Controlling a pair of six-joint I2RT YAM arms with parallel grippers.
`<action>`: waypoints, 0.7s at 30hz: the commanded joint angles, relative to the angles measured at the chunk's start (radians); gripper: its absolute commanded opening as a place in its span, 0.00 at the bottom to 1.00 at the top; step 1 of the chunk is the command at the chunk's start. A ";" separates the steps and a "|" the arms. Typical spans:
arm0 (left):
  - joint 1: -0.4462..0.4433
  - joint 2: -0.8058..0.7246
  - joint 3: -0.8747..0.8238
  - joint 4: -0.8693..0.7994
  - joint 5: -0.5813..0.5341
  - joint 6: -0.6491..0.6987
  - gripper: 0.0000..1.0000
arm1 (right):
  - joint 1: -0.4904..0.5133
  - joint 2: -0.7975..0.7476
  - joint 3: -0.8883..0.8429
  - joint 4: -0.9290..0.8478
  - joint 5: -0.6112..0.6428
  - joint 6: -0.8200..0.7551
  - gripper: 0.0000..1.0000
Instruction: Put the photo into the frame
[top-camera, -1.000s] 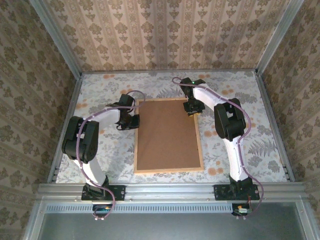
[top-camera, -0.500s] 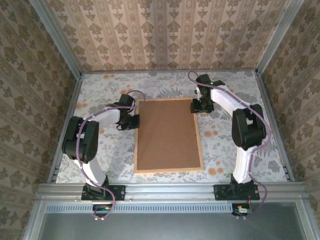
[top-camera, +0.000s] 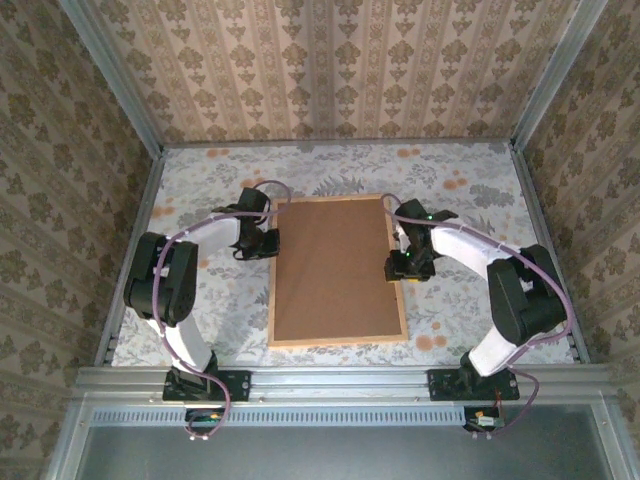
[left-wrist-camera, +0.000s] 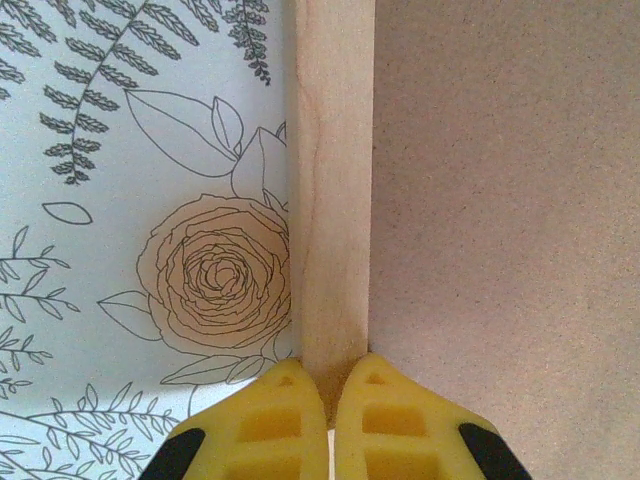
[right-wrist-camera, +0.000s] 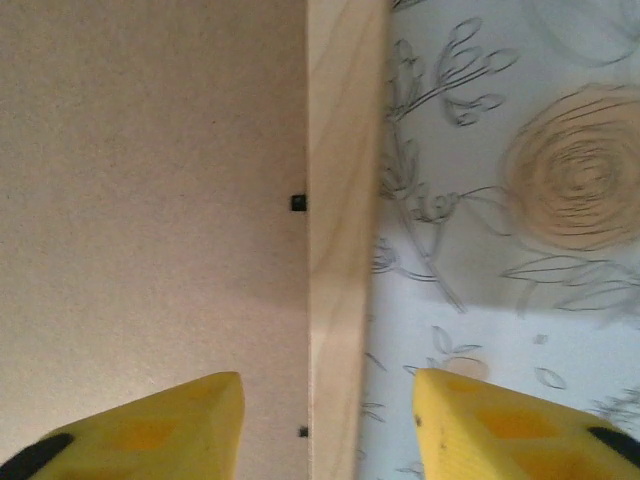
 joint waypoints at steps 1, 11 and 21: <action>-0.003 0.007 0.034 -0.042 -0.004 0.009 0.06 | -0.001 0.027 -0.025 0.064 -0.013 0.031 0.40; -0.002 0.002 0.031 -0.048 -0.015 0.014 0.06 | -0.001 0.099 -0.011 0.088 0.022 0.025 0.22; 0.020 -0.015 0.071 -0.079 -0.021 0.012 0.43 | 0.023 0.104 -0.027 0.052 0.078 0.102 0.15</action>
